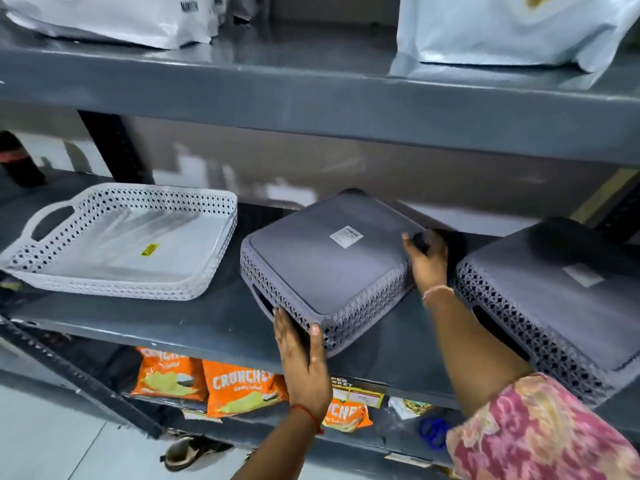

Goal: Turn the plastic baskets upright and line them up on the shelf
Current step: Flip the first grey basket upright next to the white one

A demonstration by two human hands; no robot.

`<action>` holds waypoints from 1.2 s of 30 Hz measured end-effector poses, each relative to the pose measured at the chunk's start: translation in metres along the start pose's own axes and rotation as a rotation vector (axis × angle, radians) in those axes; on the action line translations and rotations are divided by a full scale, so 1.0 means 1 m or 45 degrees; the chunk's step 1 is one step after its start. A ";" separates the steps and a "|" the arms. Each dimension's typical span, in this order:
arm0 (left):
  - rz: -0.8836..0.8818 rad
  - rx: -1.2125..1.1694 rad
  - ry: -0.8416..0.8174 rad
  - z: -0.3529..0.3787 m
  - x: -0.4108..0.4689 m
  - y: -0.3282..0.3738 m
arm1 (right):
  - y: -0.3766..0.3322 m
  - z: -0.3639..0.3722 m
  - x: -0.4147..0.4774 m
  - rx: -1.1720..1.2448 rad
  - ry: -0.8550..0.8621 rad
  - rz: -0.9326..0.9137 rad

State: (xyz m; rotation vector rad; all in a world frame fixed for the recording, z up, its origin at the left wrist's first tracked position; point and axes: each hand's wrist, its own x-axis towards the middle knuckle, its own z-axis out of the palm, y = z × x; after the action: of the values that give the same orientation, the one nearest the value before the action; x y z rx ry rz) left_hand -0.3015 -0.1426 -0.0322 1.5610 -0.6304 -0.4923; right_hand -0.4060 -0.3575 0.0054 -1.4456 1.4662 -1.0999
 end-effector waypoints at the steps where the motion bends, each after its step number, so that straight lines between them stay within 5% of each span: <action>1: -0.002 -0.027 0.005 -0.003 0.003 0.002 | 0.000 -0.001 -0.001 -0.004 0.016 -0.033; 14: 0.241 -0.622 0.288 -0.058 0.084 0.074 | -0.068 -0.035 -0.044 0.440 0.389 -0.409; 23: 0.122 -0.747 0.387 -0.076 0.125 0.117 | -0.117 -0.052 -0.057 0.481 0.438 -0.576; 29: 0.068 -0.663 0.100 -0.078 0.142 0.097 | -0.094 -0.049 -0.060 0.301 0.482 -0.477; 36: -0.030 -0.491 -0.206 -0.086 0.138 0.038 | -0.021 -0.034 -0.061 0.168 0.256 -0.078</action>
State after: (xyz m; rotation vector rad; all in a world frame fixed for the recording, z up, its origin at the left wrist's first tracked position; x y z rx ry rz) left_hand -0.1455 -0.1684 0.0212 1.1724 -0.5992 -0.7182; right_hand -0.4289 -0.2947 0.0337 -1.3265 1.4633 -1.3872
